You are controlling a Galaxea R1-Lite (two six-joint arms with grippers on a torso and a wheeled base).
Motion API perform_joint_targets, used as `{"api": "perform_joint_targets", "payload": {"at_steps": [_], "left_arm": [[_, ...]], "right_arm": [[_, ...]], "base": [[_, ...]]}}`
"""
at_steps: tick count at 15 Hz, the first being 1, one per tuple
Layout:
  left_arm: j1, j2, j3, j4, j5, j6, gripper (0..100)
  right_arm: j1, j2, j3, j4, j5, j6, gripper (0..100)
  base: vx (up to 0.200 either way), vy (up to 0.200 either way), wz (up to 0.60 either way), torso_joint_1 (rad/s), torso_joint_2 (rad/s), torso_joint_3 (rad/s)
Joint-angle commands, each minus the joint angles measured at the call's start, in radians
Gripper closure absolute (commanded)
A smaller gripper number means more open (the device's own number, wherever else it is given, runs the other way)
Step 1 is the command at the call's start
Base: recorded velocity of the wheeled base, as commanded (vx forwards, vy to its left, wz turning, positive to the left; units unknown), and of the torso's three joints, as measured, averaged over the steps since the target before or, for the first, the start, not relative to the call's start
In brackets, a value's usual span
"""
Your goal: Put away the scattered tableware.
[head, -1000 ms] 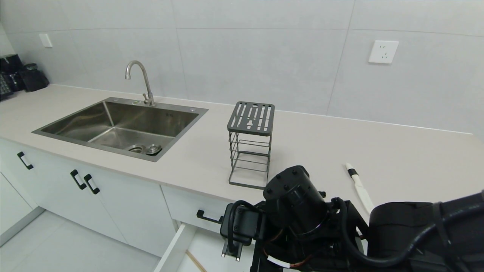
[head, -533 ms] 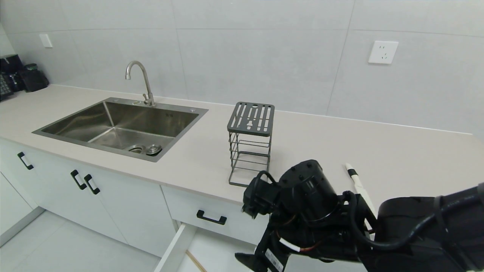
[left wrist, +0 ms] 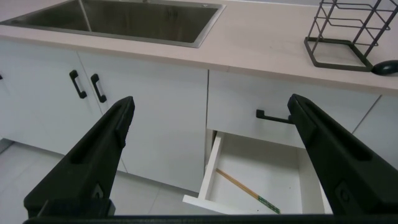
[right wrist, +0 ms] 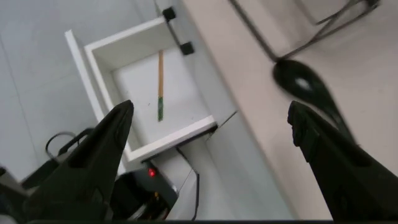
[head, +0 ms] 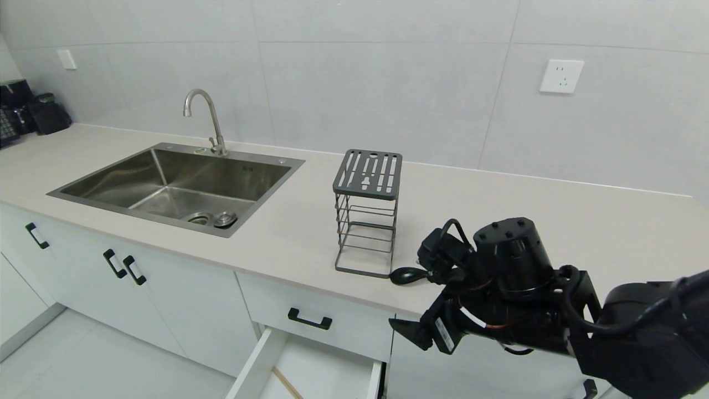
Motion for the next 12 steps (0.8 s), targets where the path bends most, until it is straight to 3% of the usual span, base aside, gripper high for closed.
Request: {"api": "perform_joint_targets", "payload": {"at_steps": [1,7,12], "left_arm": [[0.000,0.001,0.000,0.000,0.000,0.000,0],[0.000,0.001,0.000,0.000,0.000,0.000,0],[0.000,0.001,0.000,0.000,0.000,0.000,0]], "right_arm": [[-0.047,0.011,0.008,-0.004,0.002,-0.010,0],[-0.171,0.132,-0.006,-0.107,0.039,-0.037,0],[-0.197,0.249,-0.087,-0.149,0.071,-0.039,0]], "base": [[0.000,0.000,0.00,0.000,0.00,0.000],[0.000,0.000,0.00,0.000,0.00,0.000],[0.000,0.000,0.00,0.000,0.00,0.000]]}}
